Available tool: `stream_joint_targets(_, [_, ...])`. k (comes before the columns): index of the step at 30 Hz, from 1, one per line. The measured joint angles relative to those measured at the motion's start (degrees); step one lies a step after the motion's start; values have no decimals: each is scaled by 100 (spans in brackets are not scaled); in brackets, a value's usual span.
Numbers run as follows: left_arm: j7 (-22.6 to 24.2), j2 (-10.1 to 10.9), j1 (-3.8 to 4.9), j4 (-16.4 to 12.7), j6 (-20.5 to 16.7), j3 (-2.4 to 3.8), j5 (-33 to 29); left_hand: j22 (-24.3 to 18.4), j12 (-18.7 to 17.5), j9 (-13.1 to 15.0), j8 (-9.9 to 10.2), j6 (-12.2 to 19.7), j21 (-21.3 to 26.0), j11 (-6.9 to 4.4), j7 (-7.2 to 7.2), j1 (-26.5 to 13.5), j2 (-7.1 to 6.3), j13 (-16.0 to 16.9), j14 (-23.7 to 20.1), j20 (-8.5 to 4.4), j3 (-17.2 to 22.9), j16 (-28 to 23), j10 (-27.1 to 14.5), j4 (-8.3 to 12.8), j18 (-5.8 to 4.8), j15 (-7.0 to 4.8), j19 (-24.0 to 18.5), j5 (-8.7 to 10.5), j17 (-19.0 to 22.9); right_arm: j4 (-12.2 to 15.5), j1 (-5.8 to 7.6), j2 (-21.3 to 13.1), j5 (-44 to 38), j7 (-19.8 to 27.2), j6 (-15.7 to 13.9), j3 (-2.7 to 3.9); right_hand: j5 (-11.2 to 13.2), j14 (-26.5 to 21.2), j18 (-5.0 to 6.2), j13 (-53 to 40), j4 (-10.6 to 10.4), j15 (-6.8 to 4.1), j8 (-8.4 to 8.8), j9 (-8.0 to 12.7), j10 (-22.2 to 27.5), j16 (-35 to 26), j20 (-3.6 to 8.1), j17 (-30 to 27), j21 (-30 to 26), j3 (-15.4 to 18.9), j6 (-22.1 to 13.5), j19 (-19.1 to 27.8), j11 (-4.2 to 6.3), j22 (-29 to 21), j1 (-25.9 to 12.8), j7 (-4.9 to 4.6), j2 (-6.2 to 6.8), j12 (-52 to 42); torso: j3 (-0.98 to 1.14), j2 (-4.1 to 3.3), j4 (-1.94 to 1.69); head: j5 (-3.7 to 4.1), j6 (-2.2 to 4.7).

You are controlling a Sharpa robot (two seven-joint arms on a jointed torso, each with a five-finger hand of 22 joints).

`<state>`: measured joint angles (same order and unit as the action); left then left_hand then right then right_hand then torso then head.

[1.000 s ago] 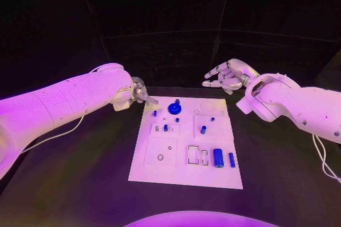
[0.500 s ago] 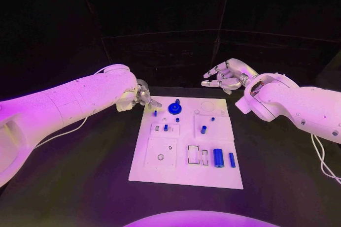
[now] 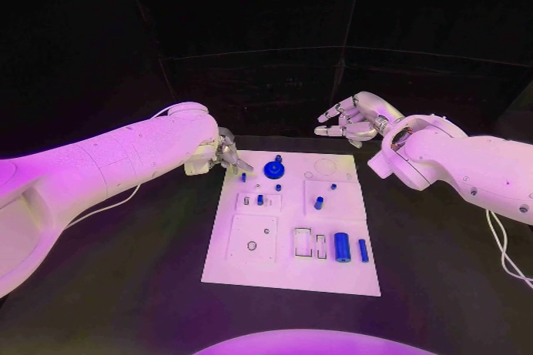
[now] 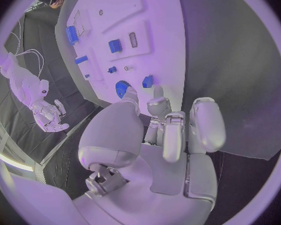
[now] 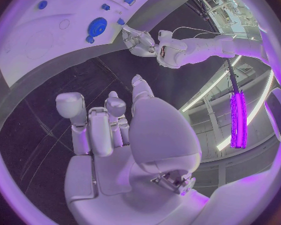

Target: Assemble the parts on the task board

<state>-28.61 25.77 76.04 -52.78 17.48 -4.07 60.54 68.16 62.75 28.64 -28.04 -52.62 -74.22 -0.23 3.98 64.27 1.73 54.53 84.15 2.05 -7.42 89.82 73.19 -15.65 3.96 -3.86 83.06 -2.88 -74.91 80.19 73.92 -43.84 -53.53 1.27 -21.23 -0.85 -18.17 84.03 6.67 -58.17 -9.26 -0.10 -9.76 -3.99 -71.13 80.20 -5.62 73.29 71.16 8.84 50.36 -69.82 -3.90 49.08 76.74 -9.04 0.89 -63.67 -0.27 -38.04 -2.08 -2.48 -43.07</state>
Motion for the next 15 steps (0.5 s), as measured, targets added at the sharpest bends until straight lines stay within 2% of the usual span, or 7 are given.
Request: stream_joint_targets(15, [74,-145,-49,201,43,-18,39,12,0,-28,-16,-21,0,1,-21,224,113,-9,0,0,16,0,0,81,0,0,0,0,0,7,0,31,1,7,2,0,-34,0,1,0,0,0,0,0,0,0,0,6,0,0,0,0,0,0,0,0,0,0,2,-3,4,10,-16])
